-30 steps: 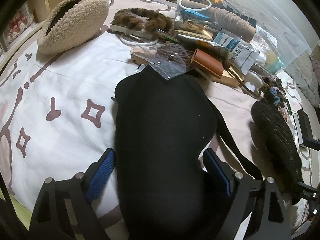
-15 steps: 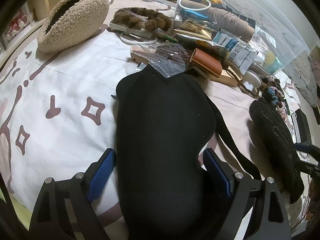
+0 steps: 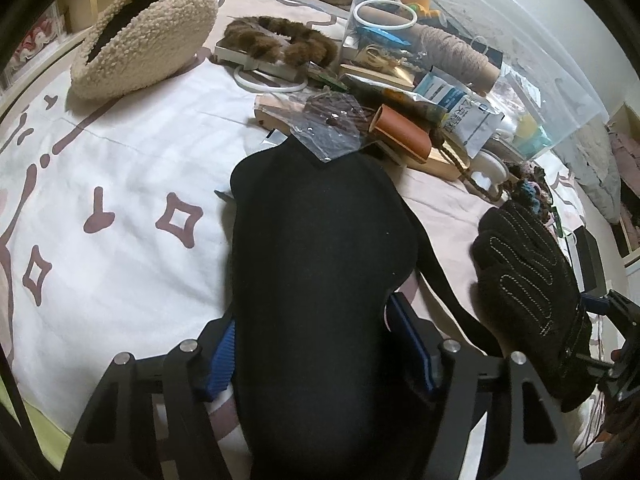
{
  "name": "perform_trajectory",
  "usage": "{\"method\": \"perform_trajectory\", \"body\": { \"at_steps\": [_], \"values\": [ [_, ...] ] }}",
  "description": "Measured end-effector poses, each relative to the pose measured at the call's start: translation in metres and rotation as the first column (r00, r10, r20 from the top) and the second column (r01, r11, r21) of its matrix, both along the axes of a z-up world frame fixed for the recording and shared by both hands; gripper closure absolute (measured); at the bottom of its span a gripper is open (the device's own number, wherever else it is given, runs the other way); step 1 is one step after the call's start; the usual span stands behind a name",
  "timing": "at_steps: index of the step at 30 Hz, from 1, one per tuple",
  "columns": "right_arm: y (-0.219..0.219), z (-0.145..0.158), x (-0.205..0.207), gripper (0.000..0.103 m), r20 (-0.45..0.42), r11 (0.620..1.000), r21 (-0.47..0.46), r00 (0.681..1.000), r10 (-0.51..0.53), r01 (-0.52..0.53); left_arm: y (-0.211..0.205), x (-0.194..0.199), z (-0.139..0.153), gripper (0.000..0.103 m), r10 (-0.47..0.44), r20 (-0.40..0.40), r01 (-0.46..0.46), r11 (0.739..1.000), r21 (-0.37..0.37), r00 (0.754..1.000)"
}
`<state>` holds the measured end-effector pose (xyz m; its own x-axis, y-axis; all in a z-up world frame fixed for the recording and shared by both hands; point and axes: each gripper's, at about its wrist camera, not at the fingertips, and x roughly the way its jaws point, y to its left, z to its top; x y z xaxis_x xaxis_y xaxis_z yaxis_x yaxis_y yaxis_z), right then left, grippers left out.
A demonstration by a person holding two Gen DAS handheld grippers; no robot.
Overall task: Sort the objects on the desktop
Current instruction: 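Raise the glove upright with the right gripper while the left gripper keeps holding the bag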
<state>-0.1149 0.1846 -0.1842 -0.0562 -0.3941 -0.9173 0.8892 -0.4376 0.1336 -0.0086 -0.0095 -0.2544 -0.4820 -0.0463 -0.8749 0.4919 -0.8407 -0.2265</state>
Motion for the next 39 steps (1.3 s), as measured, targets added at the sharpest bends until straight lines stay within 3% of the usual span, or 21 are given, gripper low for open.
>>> {"method": "perform_trajectory", "body": {
  "at_steps": [5, 12, 23, 29, 35, 39],
  "values": [
    [-0.012, -0.001, 0.022, 0.0, -0.092, 0.992, 0.098, 0.992, 0.085, -0.076, -0.002, 0.002, 0.002, 0.036, -0.002, -0.008, 0.002, 1.0, 0.02, 1.0],
    [-0.028, -0.013, 0.054, 0.0, -0.209, 0.956, 0.248, 0.955, 0.209, -0.155, -0.002, 0.006, 0.003, 0.036, -0.009, -0.014, 0.009, 0.999, 0.043, 1.0],
    [-0.042, -0.037, 0.066, 0.0, -0.285, 0.925, 0.361, 0.93, 0.234, -0.122, 0.0, 0.008, 0.004, 0.036, -0.018, -0.012, 0.019, 0.999, 0.038, 1.0],
    [-0.051, -0.049, 0.061, 0.0, -0.294, 0.902, 0.425, 0.932, 0.212, -0.071, 0.005, 0.01, 0.006, 0.036, -0.028, -0.016, 0.028, 0.999, 0.033, 0.999],
    [-0.049, -0.038, 0.043, 0.0, -0.286, 0.922, 0.388, 0.949, 0.133, -0.013, 0.004, 0.012, 0.012, 0.038, -0.034, -0.042, 0.035, 0.999, 0.03, 0.999],
    [-0.043, -0.021, 0.032, 0.015, -0.303, 0.943, 0.331, 0.949, 0.091, 0.015, -0.001, 0.014, 0.016, 0.039, -0.024, -0.055, 0.026, 0.999, 0.035, 0.998]
  ]
}}
